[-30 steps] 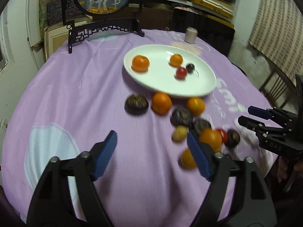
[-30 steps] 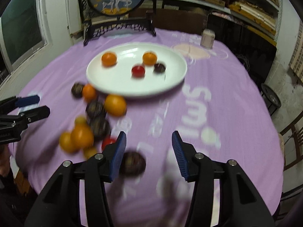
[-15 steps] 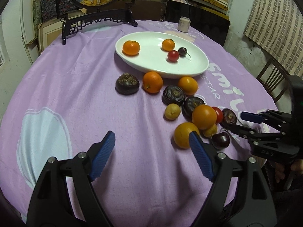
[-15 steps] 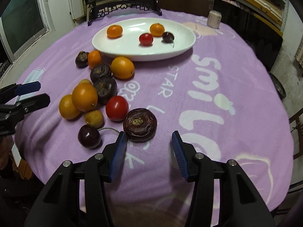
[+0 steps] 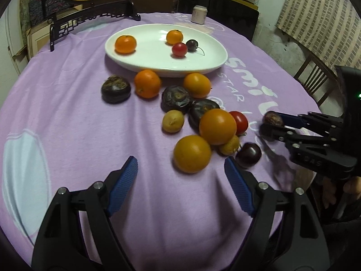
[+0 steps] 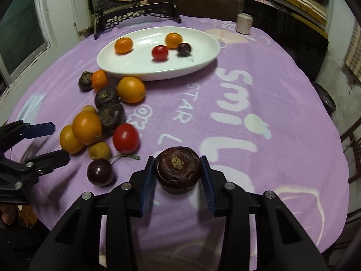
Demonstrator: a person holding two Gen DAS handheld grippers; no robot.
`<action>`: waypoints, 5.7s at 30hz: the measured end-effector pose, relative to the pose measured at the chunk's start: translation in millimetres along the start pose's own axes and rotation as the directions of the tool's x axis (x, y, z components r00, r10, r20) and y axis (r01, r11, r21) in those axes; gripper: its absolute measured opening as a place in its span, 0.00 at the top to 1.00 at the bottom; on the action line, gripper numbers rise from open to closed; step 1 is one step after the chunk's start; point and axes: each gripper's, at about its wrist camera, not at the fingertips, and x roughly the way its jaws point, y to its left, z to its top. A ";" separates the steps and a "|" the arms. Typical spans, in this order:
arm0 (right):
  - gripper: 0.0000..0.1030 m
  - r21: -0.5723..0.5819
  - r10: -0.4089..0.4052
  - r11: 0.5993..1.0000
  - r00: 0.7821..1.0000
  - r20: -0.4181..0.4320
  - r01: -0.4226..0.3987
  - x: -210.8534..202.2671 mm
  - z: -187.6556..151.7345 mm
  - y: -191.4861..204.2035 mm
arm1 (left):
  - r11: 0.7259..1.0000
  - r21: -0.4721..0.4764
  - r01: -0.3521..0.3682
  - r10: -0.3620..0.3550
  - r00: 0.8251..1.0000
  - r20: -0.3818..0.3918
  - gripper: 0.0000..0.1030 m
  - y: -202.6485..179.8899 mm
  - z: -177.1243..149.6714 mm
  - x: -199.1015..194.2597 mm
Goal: Organize fruits
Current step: 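Grasp a dark brown round fruit with the right gripper while the left gripper grasps an orange, then carry the brown fruit and orange onto the white plate and release both, then grasp a dark red cherry with the right gripper while the left gripper grasps a dark brown fruit, then carry the cherry and brown fruit onto the white plate and release both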
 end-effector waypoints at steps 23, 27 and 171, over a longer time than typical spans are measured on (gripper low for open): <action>0.61 -0.010 0.046 0.999 0.999 0.018 -0.046 -6.7 4.1 4.4 | 0.999 -0.036 -0.008 0.011 0.998 0.064 0.66 15.5 7.9 -23.3; 0.61 -0.030 0.057 0.998 0.998 0.013 -0.056 -5.0 9.2 10.9 | 0.999 -0.047 -0.016 0.019 0.997 0.076 0.66 21.0 11.5 -29.1; 0.71 0.010 0.081 0.997 0.992 0.095 -0.082 90.2 201.5 -10.0 | 0.978 -0.168 -0.124 0.139 0.987 0.077 0.56 68.1 219.7 82.8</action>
